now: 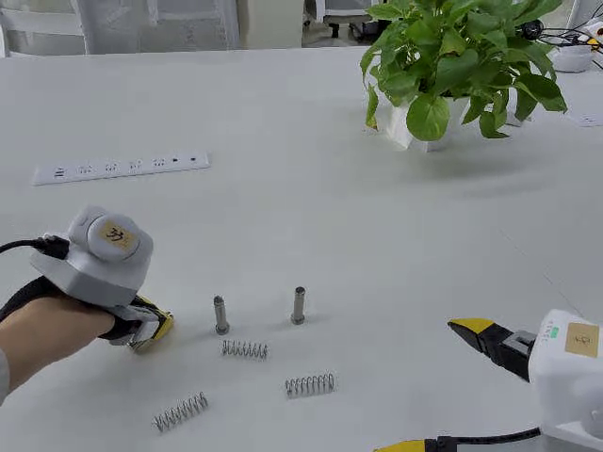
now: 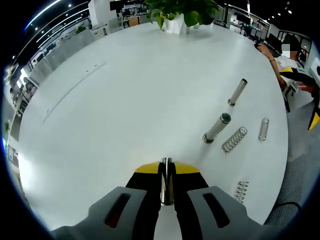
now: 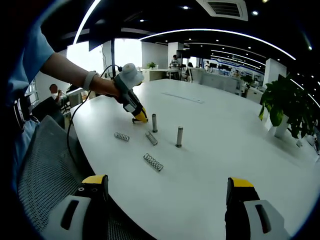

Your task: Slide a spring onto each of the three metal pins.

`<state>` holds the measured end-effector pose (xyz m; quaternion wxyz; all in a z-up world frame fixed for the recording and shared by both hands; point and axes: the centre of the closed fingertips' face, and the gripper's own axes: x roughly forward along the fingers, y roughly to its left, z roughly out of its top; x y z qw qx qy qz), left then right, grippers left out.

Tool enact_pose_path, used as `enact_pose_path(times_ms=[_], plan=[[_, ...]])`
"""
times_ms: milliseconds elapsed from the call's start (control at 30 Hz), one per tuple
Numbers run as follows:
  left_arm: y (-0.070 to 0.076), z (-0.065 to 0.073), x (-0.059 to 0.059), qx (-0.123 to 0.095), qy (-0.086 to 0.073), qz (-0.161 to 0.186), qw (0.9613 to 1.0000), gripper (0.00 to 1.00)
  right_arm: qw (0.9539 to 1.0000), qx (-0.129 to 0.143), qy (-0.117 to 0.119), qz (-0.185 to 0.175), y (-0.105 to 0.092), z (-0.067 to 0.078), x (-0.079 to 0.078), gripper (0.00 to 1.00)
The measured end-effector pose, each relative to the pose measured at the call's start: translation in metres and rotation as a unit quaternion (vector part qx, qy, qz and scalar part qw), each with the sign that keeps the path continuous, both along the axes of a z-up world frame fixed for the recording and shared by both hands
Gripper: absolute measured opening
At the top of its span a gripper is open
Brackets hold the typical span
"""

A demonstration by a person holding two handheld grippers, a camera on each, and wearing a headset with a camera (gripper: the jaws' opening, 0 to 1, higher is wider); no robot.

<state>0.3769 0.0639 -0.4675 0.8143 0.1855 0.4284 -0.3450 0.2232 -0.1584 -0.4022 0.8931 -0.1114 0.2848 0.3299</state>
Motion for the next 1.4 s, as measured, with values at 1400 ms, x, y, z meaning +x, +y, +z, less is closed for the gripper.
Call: enact_pose_path(times_ms=[1400], plan=[[0.010,0.042,-0.028,-0.022,-0.044,-0.030,0.9984,0.04,0.9998,-0.006,-0.002,0.019,0.008,0.000,-0.001,0.98]])
